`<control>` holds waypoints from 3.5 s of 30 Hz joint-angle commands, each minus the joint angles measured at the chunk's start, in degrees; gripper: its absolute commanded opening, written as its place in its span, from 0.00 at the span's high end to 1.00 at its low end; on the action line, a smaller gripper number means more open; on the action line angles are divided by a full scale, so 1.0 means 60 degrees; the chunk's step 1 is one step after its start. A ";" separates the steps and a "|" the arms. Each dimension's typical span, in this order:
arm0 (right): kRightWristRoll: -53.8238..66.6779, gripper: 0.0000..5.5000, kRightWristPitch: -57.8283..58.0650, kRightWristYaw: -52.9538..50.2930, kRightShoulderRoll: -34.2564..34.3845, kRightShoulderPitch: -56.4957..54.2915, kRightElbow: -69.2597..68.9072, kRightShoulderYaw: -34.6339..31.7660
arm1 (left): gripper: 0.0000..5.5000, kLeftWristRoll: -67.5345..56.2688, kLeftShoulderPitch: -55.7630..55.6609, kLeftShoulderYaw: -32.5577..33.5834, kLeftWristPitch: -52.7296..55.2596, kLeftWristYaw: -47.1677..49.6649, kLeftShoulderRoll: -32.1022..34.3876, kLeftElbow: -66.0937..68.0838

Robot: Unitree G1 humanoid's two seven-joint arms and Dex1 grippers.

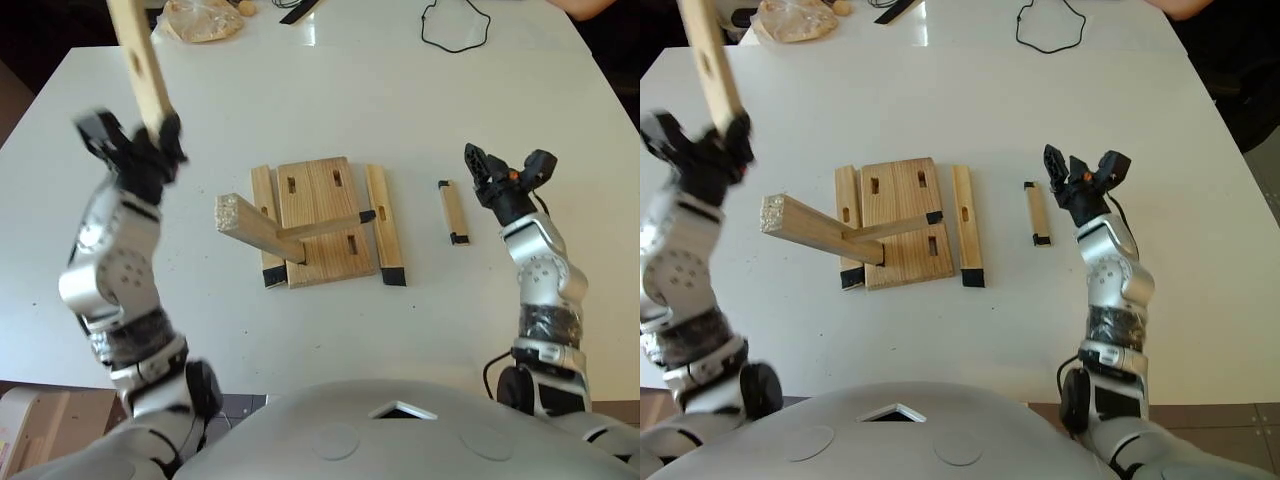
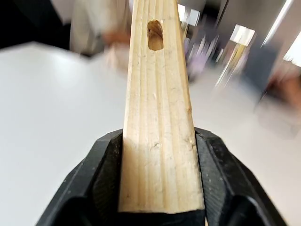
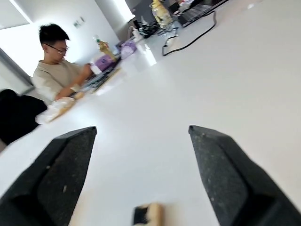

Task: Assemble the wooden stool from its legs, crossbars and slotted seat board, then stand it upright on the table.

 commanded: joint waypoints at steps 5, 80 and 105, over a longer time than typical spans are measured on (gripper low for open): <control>0.2263 0.34 0.2077 0.2837 -0.0376 -0.3508 -0.0975 0.0615 | 0.63 -0.3717 -0.1940 -0.0202 0.1344 -0.3556 0.1658 0.1244; 0.4403 0.63 0.3530 0.5246 -0.2485 -0.4240 -0.3546 0.1433 | 0.49 -0.3464 -0.1603 -0.2755 0.0720 -0.6925 0.4812 0.1661; -0.0579 0.63 -0.1708 0.9632 -0.3240 -0.0334 -0.2871 0.4202 | 0.49 0.0150 0.0403 -0.0221 -0.4376 0.1032 -0.0738 0.3376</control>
